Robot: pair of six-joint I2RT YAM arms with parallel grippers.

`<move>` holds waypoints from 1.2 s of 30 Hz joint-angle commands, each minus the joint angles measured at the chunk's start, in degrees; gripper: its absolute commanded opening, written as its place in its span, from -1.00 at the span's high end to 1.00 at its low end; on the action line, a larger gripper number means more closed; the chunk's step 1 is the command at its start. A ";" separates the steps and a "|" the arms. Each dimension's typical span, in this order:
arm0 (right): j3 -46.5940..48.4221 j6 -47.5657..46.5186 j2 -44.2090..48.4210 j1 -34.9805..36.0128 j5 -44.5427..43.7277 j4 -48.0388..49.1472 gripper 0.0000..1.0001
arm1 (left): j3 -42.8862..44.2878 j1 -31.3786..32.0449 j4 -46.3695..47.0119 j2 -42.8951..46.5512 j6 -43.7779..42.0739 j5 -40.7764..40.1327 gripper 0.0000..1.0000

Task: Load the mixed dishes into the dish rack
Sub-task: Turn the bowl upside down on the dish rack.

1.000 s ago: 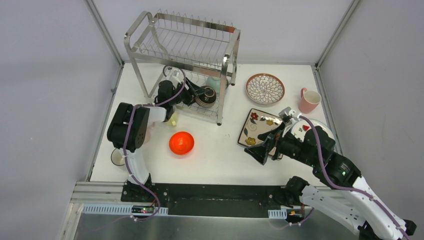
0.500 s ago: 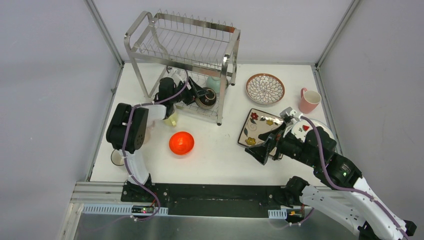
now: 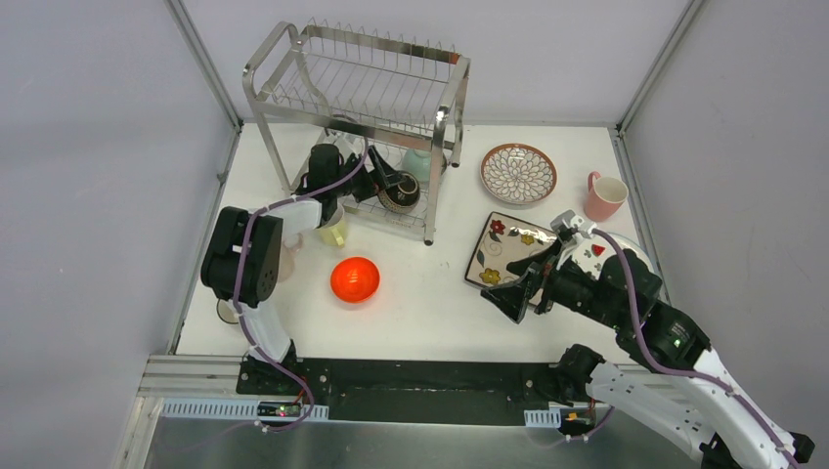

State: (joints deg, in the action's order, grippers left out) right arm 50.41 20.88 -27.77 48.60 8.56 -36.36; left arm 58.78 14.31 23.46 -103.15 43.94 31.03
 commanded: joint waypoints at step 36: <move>-0.23 -0.15 1.05 -0.18 0.09 1.28 -1.00 | 3.51 1.21 -5.30 1.52 -8.85 -3.16 -0.56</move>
State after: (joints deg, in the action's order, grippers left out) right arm 50.09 20.88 -26.63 48.60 8.43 -37.19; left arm 60.62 14.39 13.91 -99.88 33.98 25.39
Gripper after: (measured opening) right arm 0.996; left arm 0.788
